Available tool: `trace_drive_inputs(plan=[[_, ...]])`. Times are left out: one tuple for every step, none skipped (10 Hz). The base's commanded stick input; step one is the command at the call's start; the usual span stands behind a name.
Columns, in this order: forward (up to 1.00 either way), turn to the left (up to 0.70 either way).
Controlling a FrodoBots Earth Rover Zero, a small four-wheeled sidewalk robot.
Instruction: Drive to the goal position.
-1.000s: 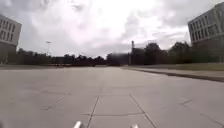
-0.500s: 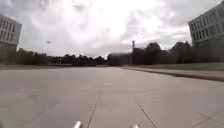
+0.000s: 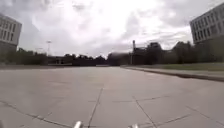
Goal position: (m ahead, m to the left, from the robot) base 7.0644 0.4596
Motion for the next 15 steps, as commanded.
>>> trace_drive_inputs(plan=[[1.00, 0.00], [1.00, 0.00], [1.00, 0.00], [1.00, 0.00], [1.00, 0.00], [1.00, 0.00], [1.00, 0.00], [1.00, 0.00], [1.00, 0.00], [1.00, 0.00], [1.00, 0.00], [1.00, 0.00], [1.00, 0.00], [1.00, 0.00], [1.00, 0.00]])
